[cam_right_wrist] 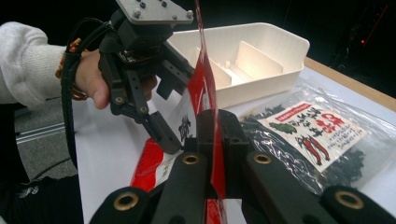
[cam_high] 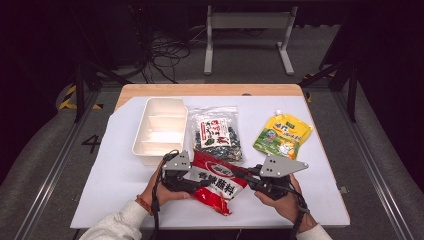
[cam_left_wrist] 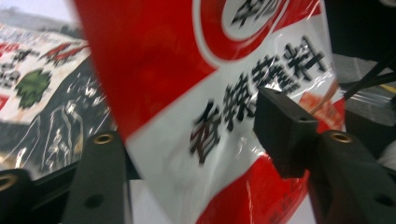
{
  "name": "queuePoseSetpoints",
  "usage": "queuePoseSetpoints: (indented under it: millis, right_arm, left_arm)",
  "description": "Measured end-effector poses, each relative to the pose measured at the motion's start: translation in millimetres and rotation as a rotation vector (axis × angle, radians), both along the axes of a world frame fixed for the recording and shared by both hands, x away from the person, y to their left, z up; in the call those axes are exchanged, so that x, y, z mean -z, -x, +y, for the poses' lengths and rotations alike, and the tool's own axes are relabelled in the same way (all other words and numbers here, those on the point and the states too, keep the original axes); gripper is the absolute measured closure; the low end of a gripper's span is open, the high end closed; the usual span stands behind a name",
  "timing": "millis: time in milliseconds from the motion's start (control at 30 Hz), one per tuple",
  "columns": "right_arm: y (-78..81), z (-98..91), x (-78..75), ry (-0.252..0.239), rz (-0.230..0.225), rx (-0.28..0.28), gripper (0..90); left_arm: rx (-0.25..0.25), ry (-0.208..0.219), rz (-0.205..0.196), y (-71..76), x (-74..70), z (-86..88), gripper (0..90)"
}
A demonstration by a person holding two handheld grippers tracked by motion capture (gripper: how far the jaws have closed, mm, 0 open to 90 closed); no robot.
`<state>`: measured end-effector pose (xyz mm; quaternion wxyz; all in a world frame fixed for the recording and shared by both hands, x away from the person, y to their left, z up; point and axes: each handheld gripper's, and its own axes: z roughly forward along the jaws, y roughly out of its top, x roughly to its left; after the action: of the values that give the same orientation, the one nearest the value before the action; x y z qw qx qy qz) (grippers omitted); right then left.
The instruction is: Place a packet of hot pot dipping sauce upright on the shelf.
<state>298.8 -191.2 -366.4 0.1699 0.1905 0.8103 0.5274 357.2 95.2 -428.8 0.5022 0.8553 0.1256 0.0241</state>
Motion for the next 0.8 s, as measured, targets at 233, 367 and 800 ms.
queuePoseSetpoints:
  millis: [233, 367, 800]
  right_arm:
    - [1.9, 3.3, -2.3, -0.014, -0.012, 0.006, 84.9]
    - [7.9, 1.8, -7.2, -0.002, -0.04, 0.029, 66.0]
    - [39.4, -62.9, 0.1, -0.002, 0.025, 0.17, 26.5]
  left_arm:
    - [0.044, 0.035, -0.017, 2.3, -4.1, 3.0, 89.9]
    - [0.046, 0.068, -0.014, 4.5, -9.1, 10.1, 90.0]
    - [-0.041, 0.166, -0.093, 2.1, -40.6, 41.8, 90.0]
